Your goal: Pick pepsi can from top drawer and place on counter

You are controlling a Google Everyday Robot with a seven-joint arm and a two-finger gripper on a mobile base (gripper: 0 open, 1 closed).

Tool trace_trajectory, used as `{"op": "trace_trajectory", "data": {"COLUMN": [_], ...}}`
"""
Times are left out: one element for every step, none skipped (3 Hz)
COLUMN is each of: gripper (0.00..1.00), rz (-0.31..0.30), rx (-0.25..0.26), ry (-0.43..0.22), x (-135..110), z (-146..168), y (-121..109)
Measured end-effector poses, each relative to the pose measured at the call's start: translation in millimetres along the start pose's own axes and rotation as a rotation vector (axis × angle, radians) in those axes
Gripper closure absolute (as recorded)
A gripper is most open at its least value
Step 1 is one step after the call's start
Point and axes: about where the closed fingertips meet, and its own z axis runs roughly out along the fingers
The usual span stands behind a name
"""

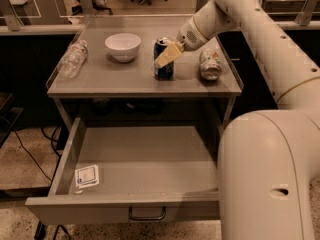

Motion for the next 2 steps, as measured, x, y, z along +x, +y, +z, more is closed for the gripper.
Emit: {"op": "trace_trajectory", "data": {"gripper": [0.00,0.00], "rz": [0.000,0.000], "rx": [0.000,0.000], "ry": [0.000,0.000], "x": [0.0,0.0], "z": [0.3,0.3], "y": [0.0,0.0]}}
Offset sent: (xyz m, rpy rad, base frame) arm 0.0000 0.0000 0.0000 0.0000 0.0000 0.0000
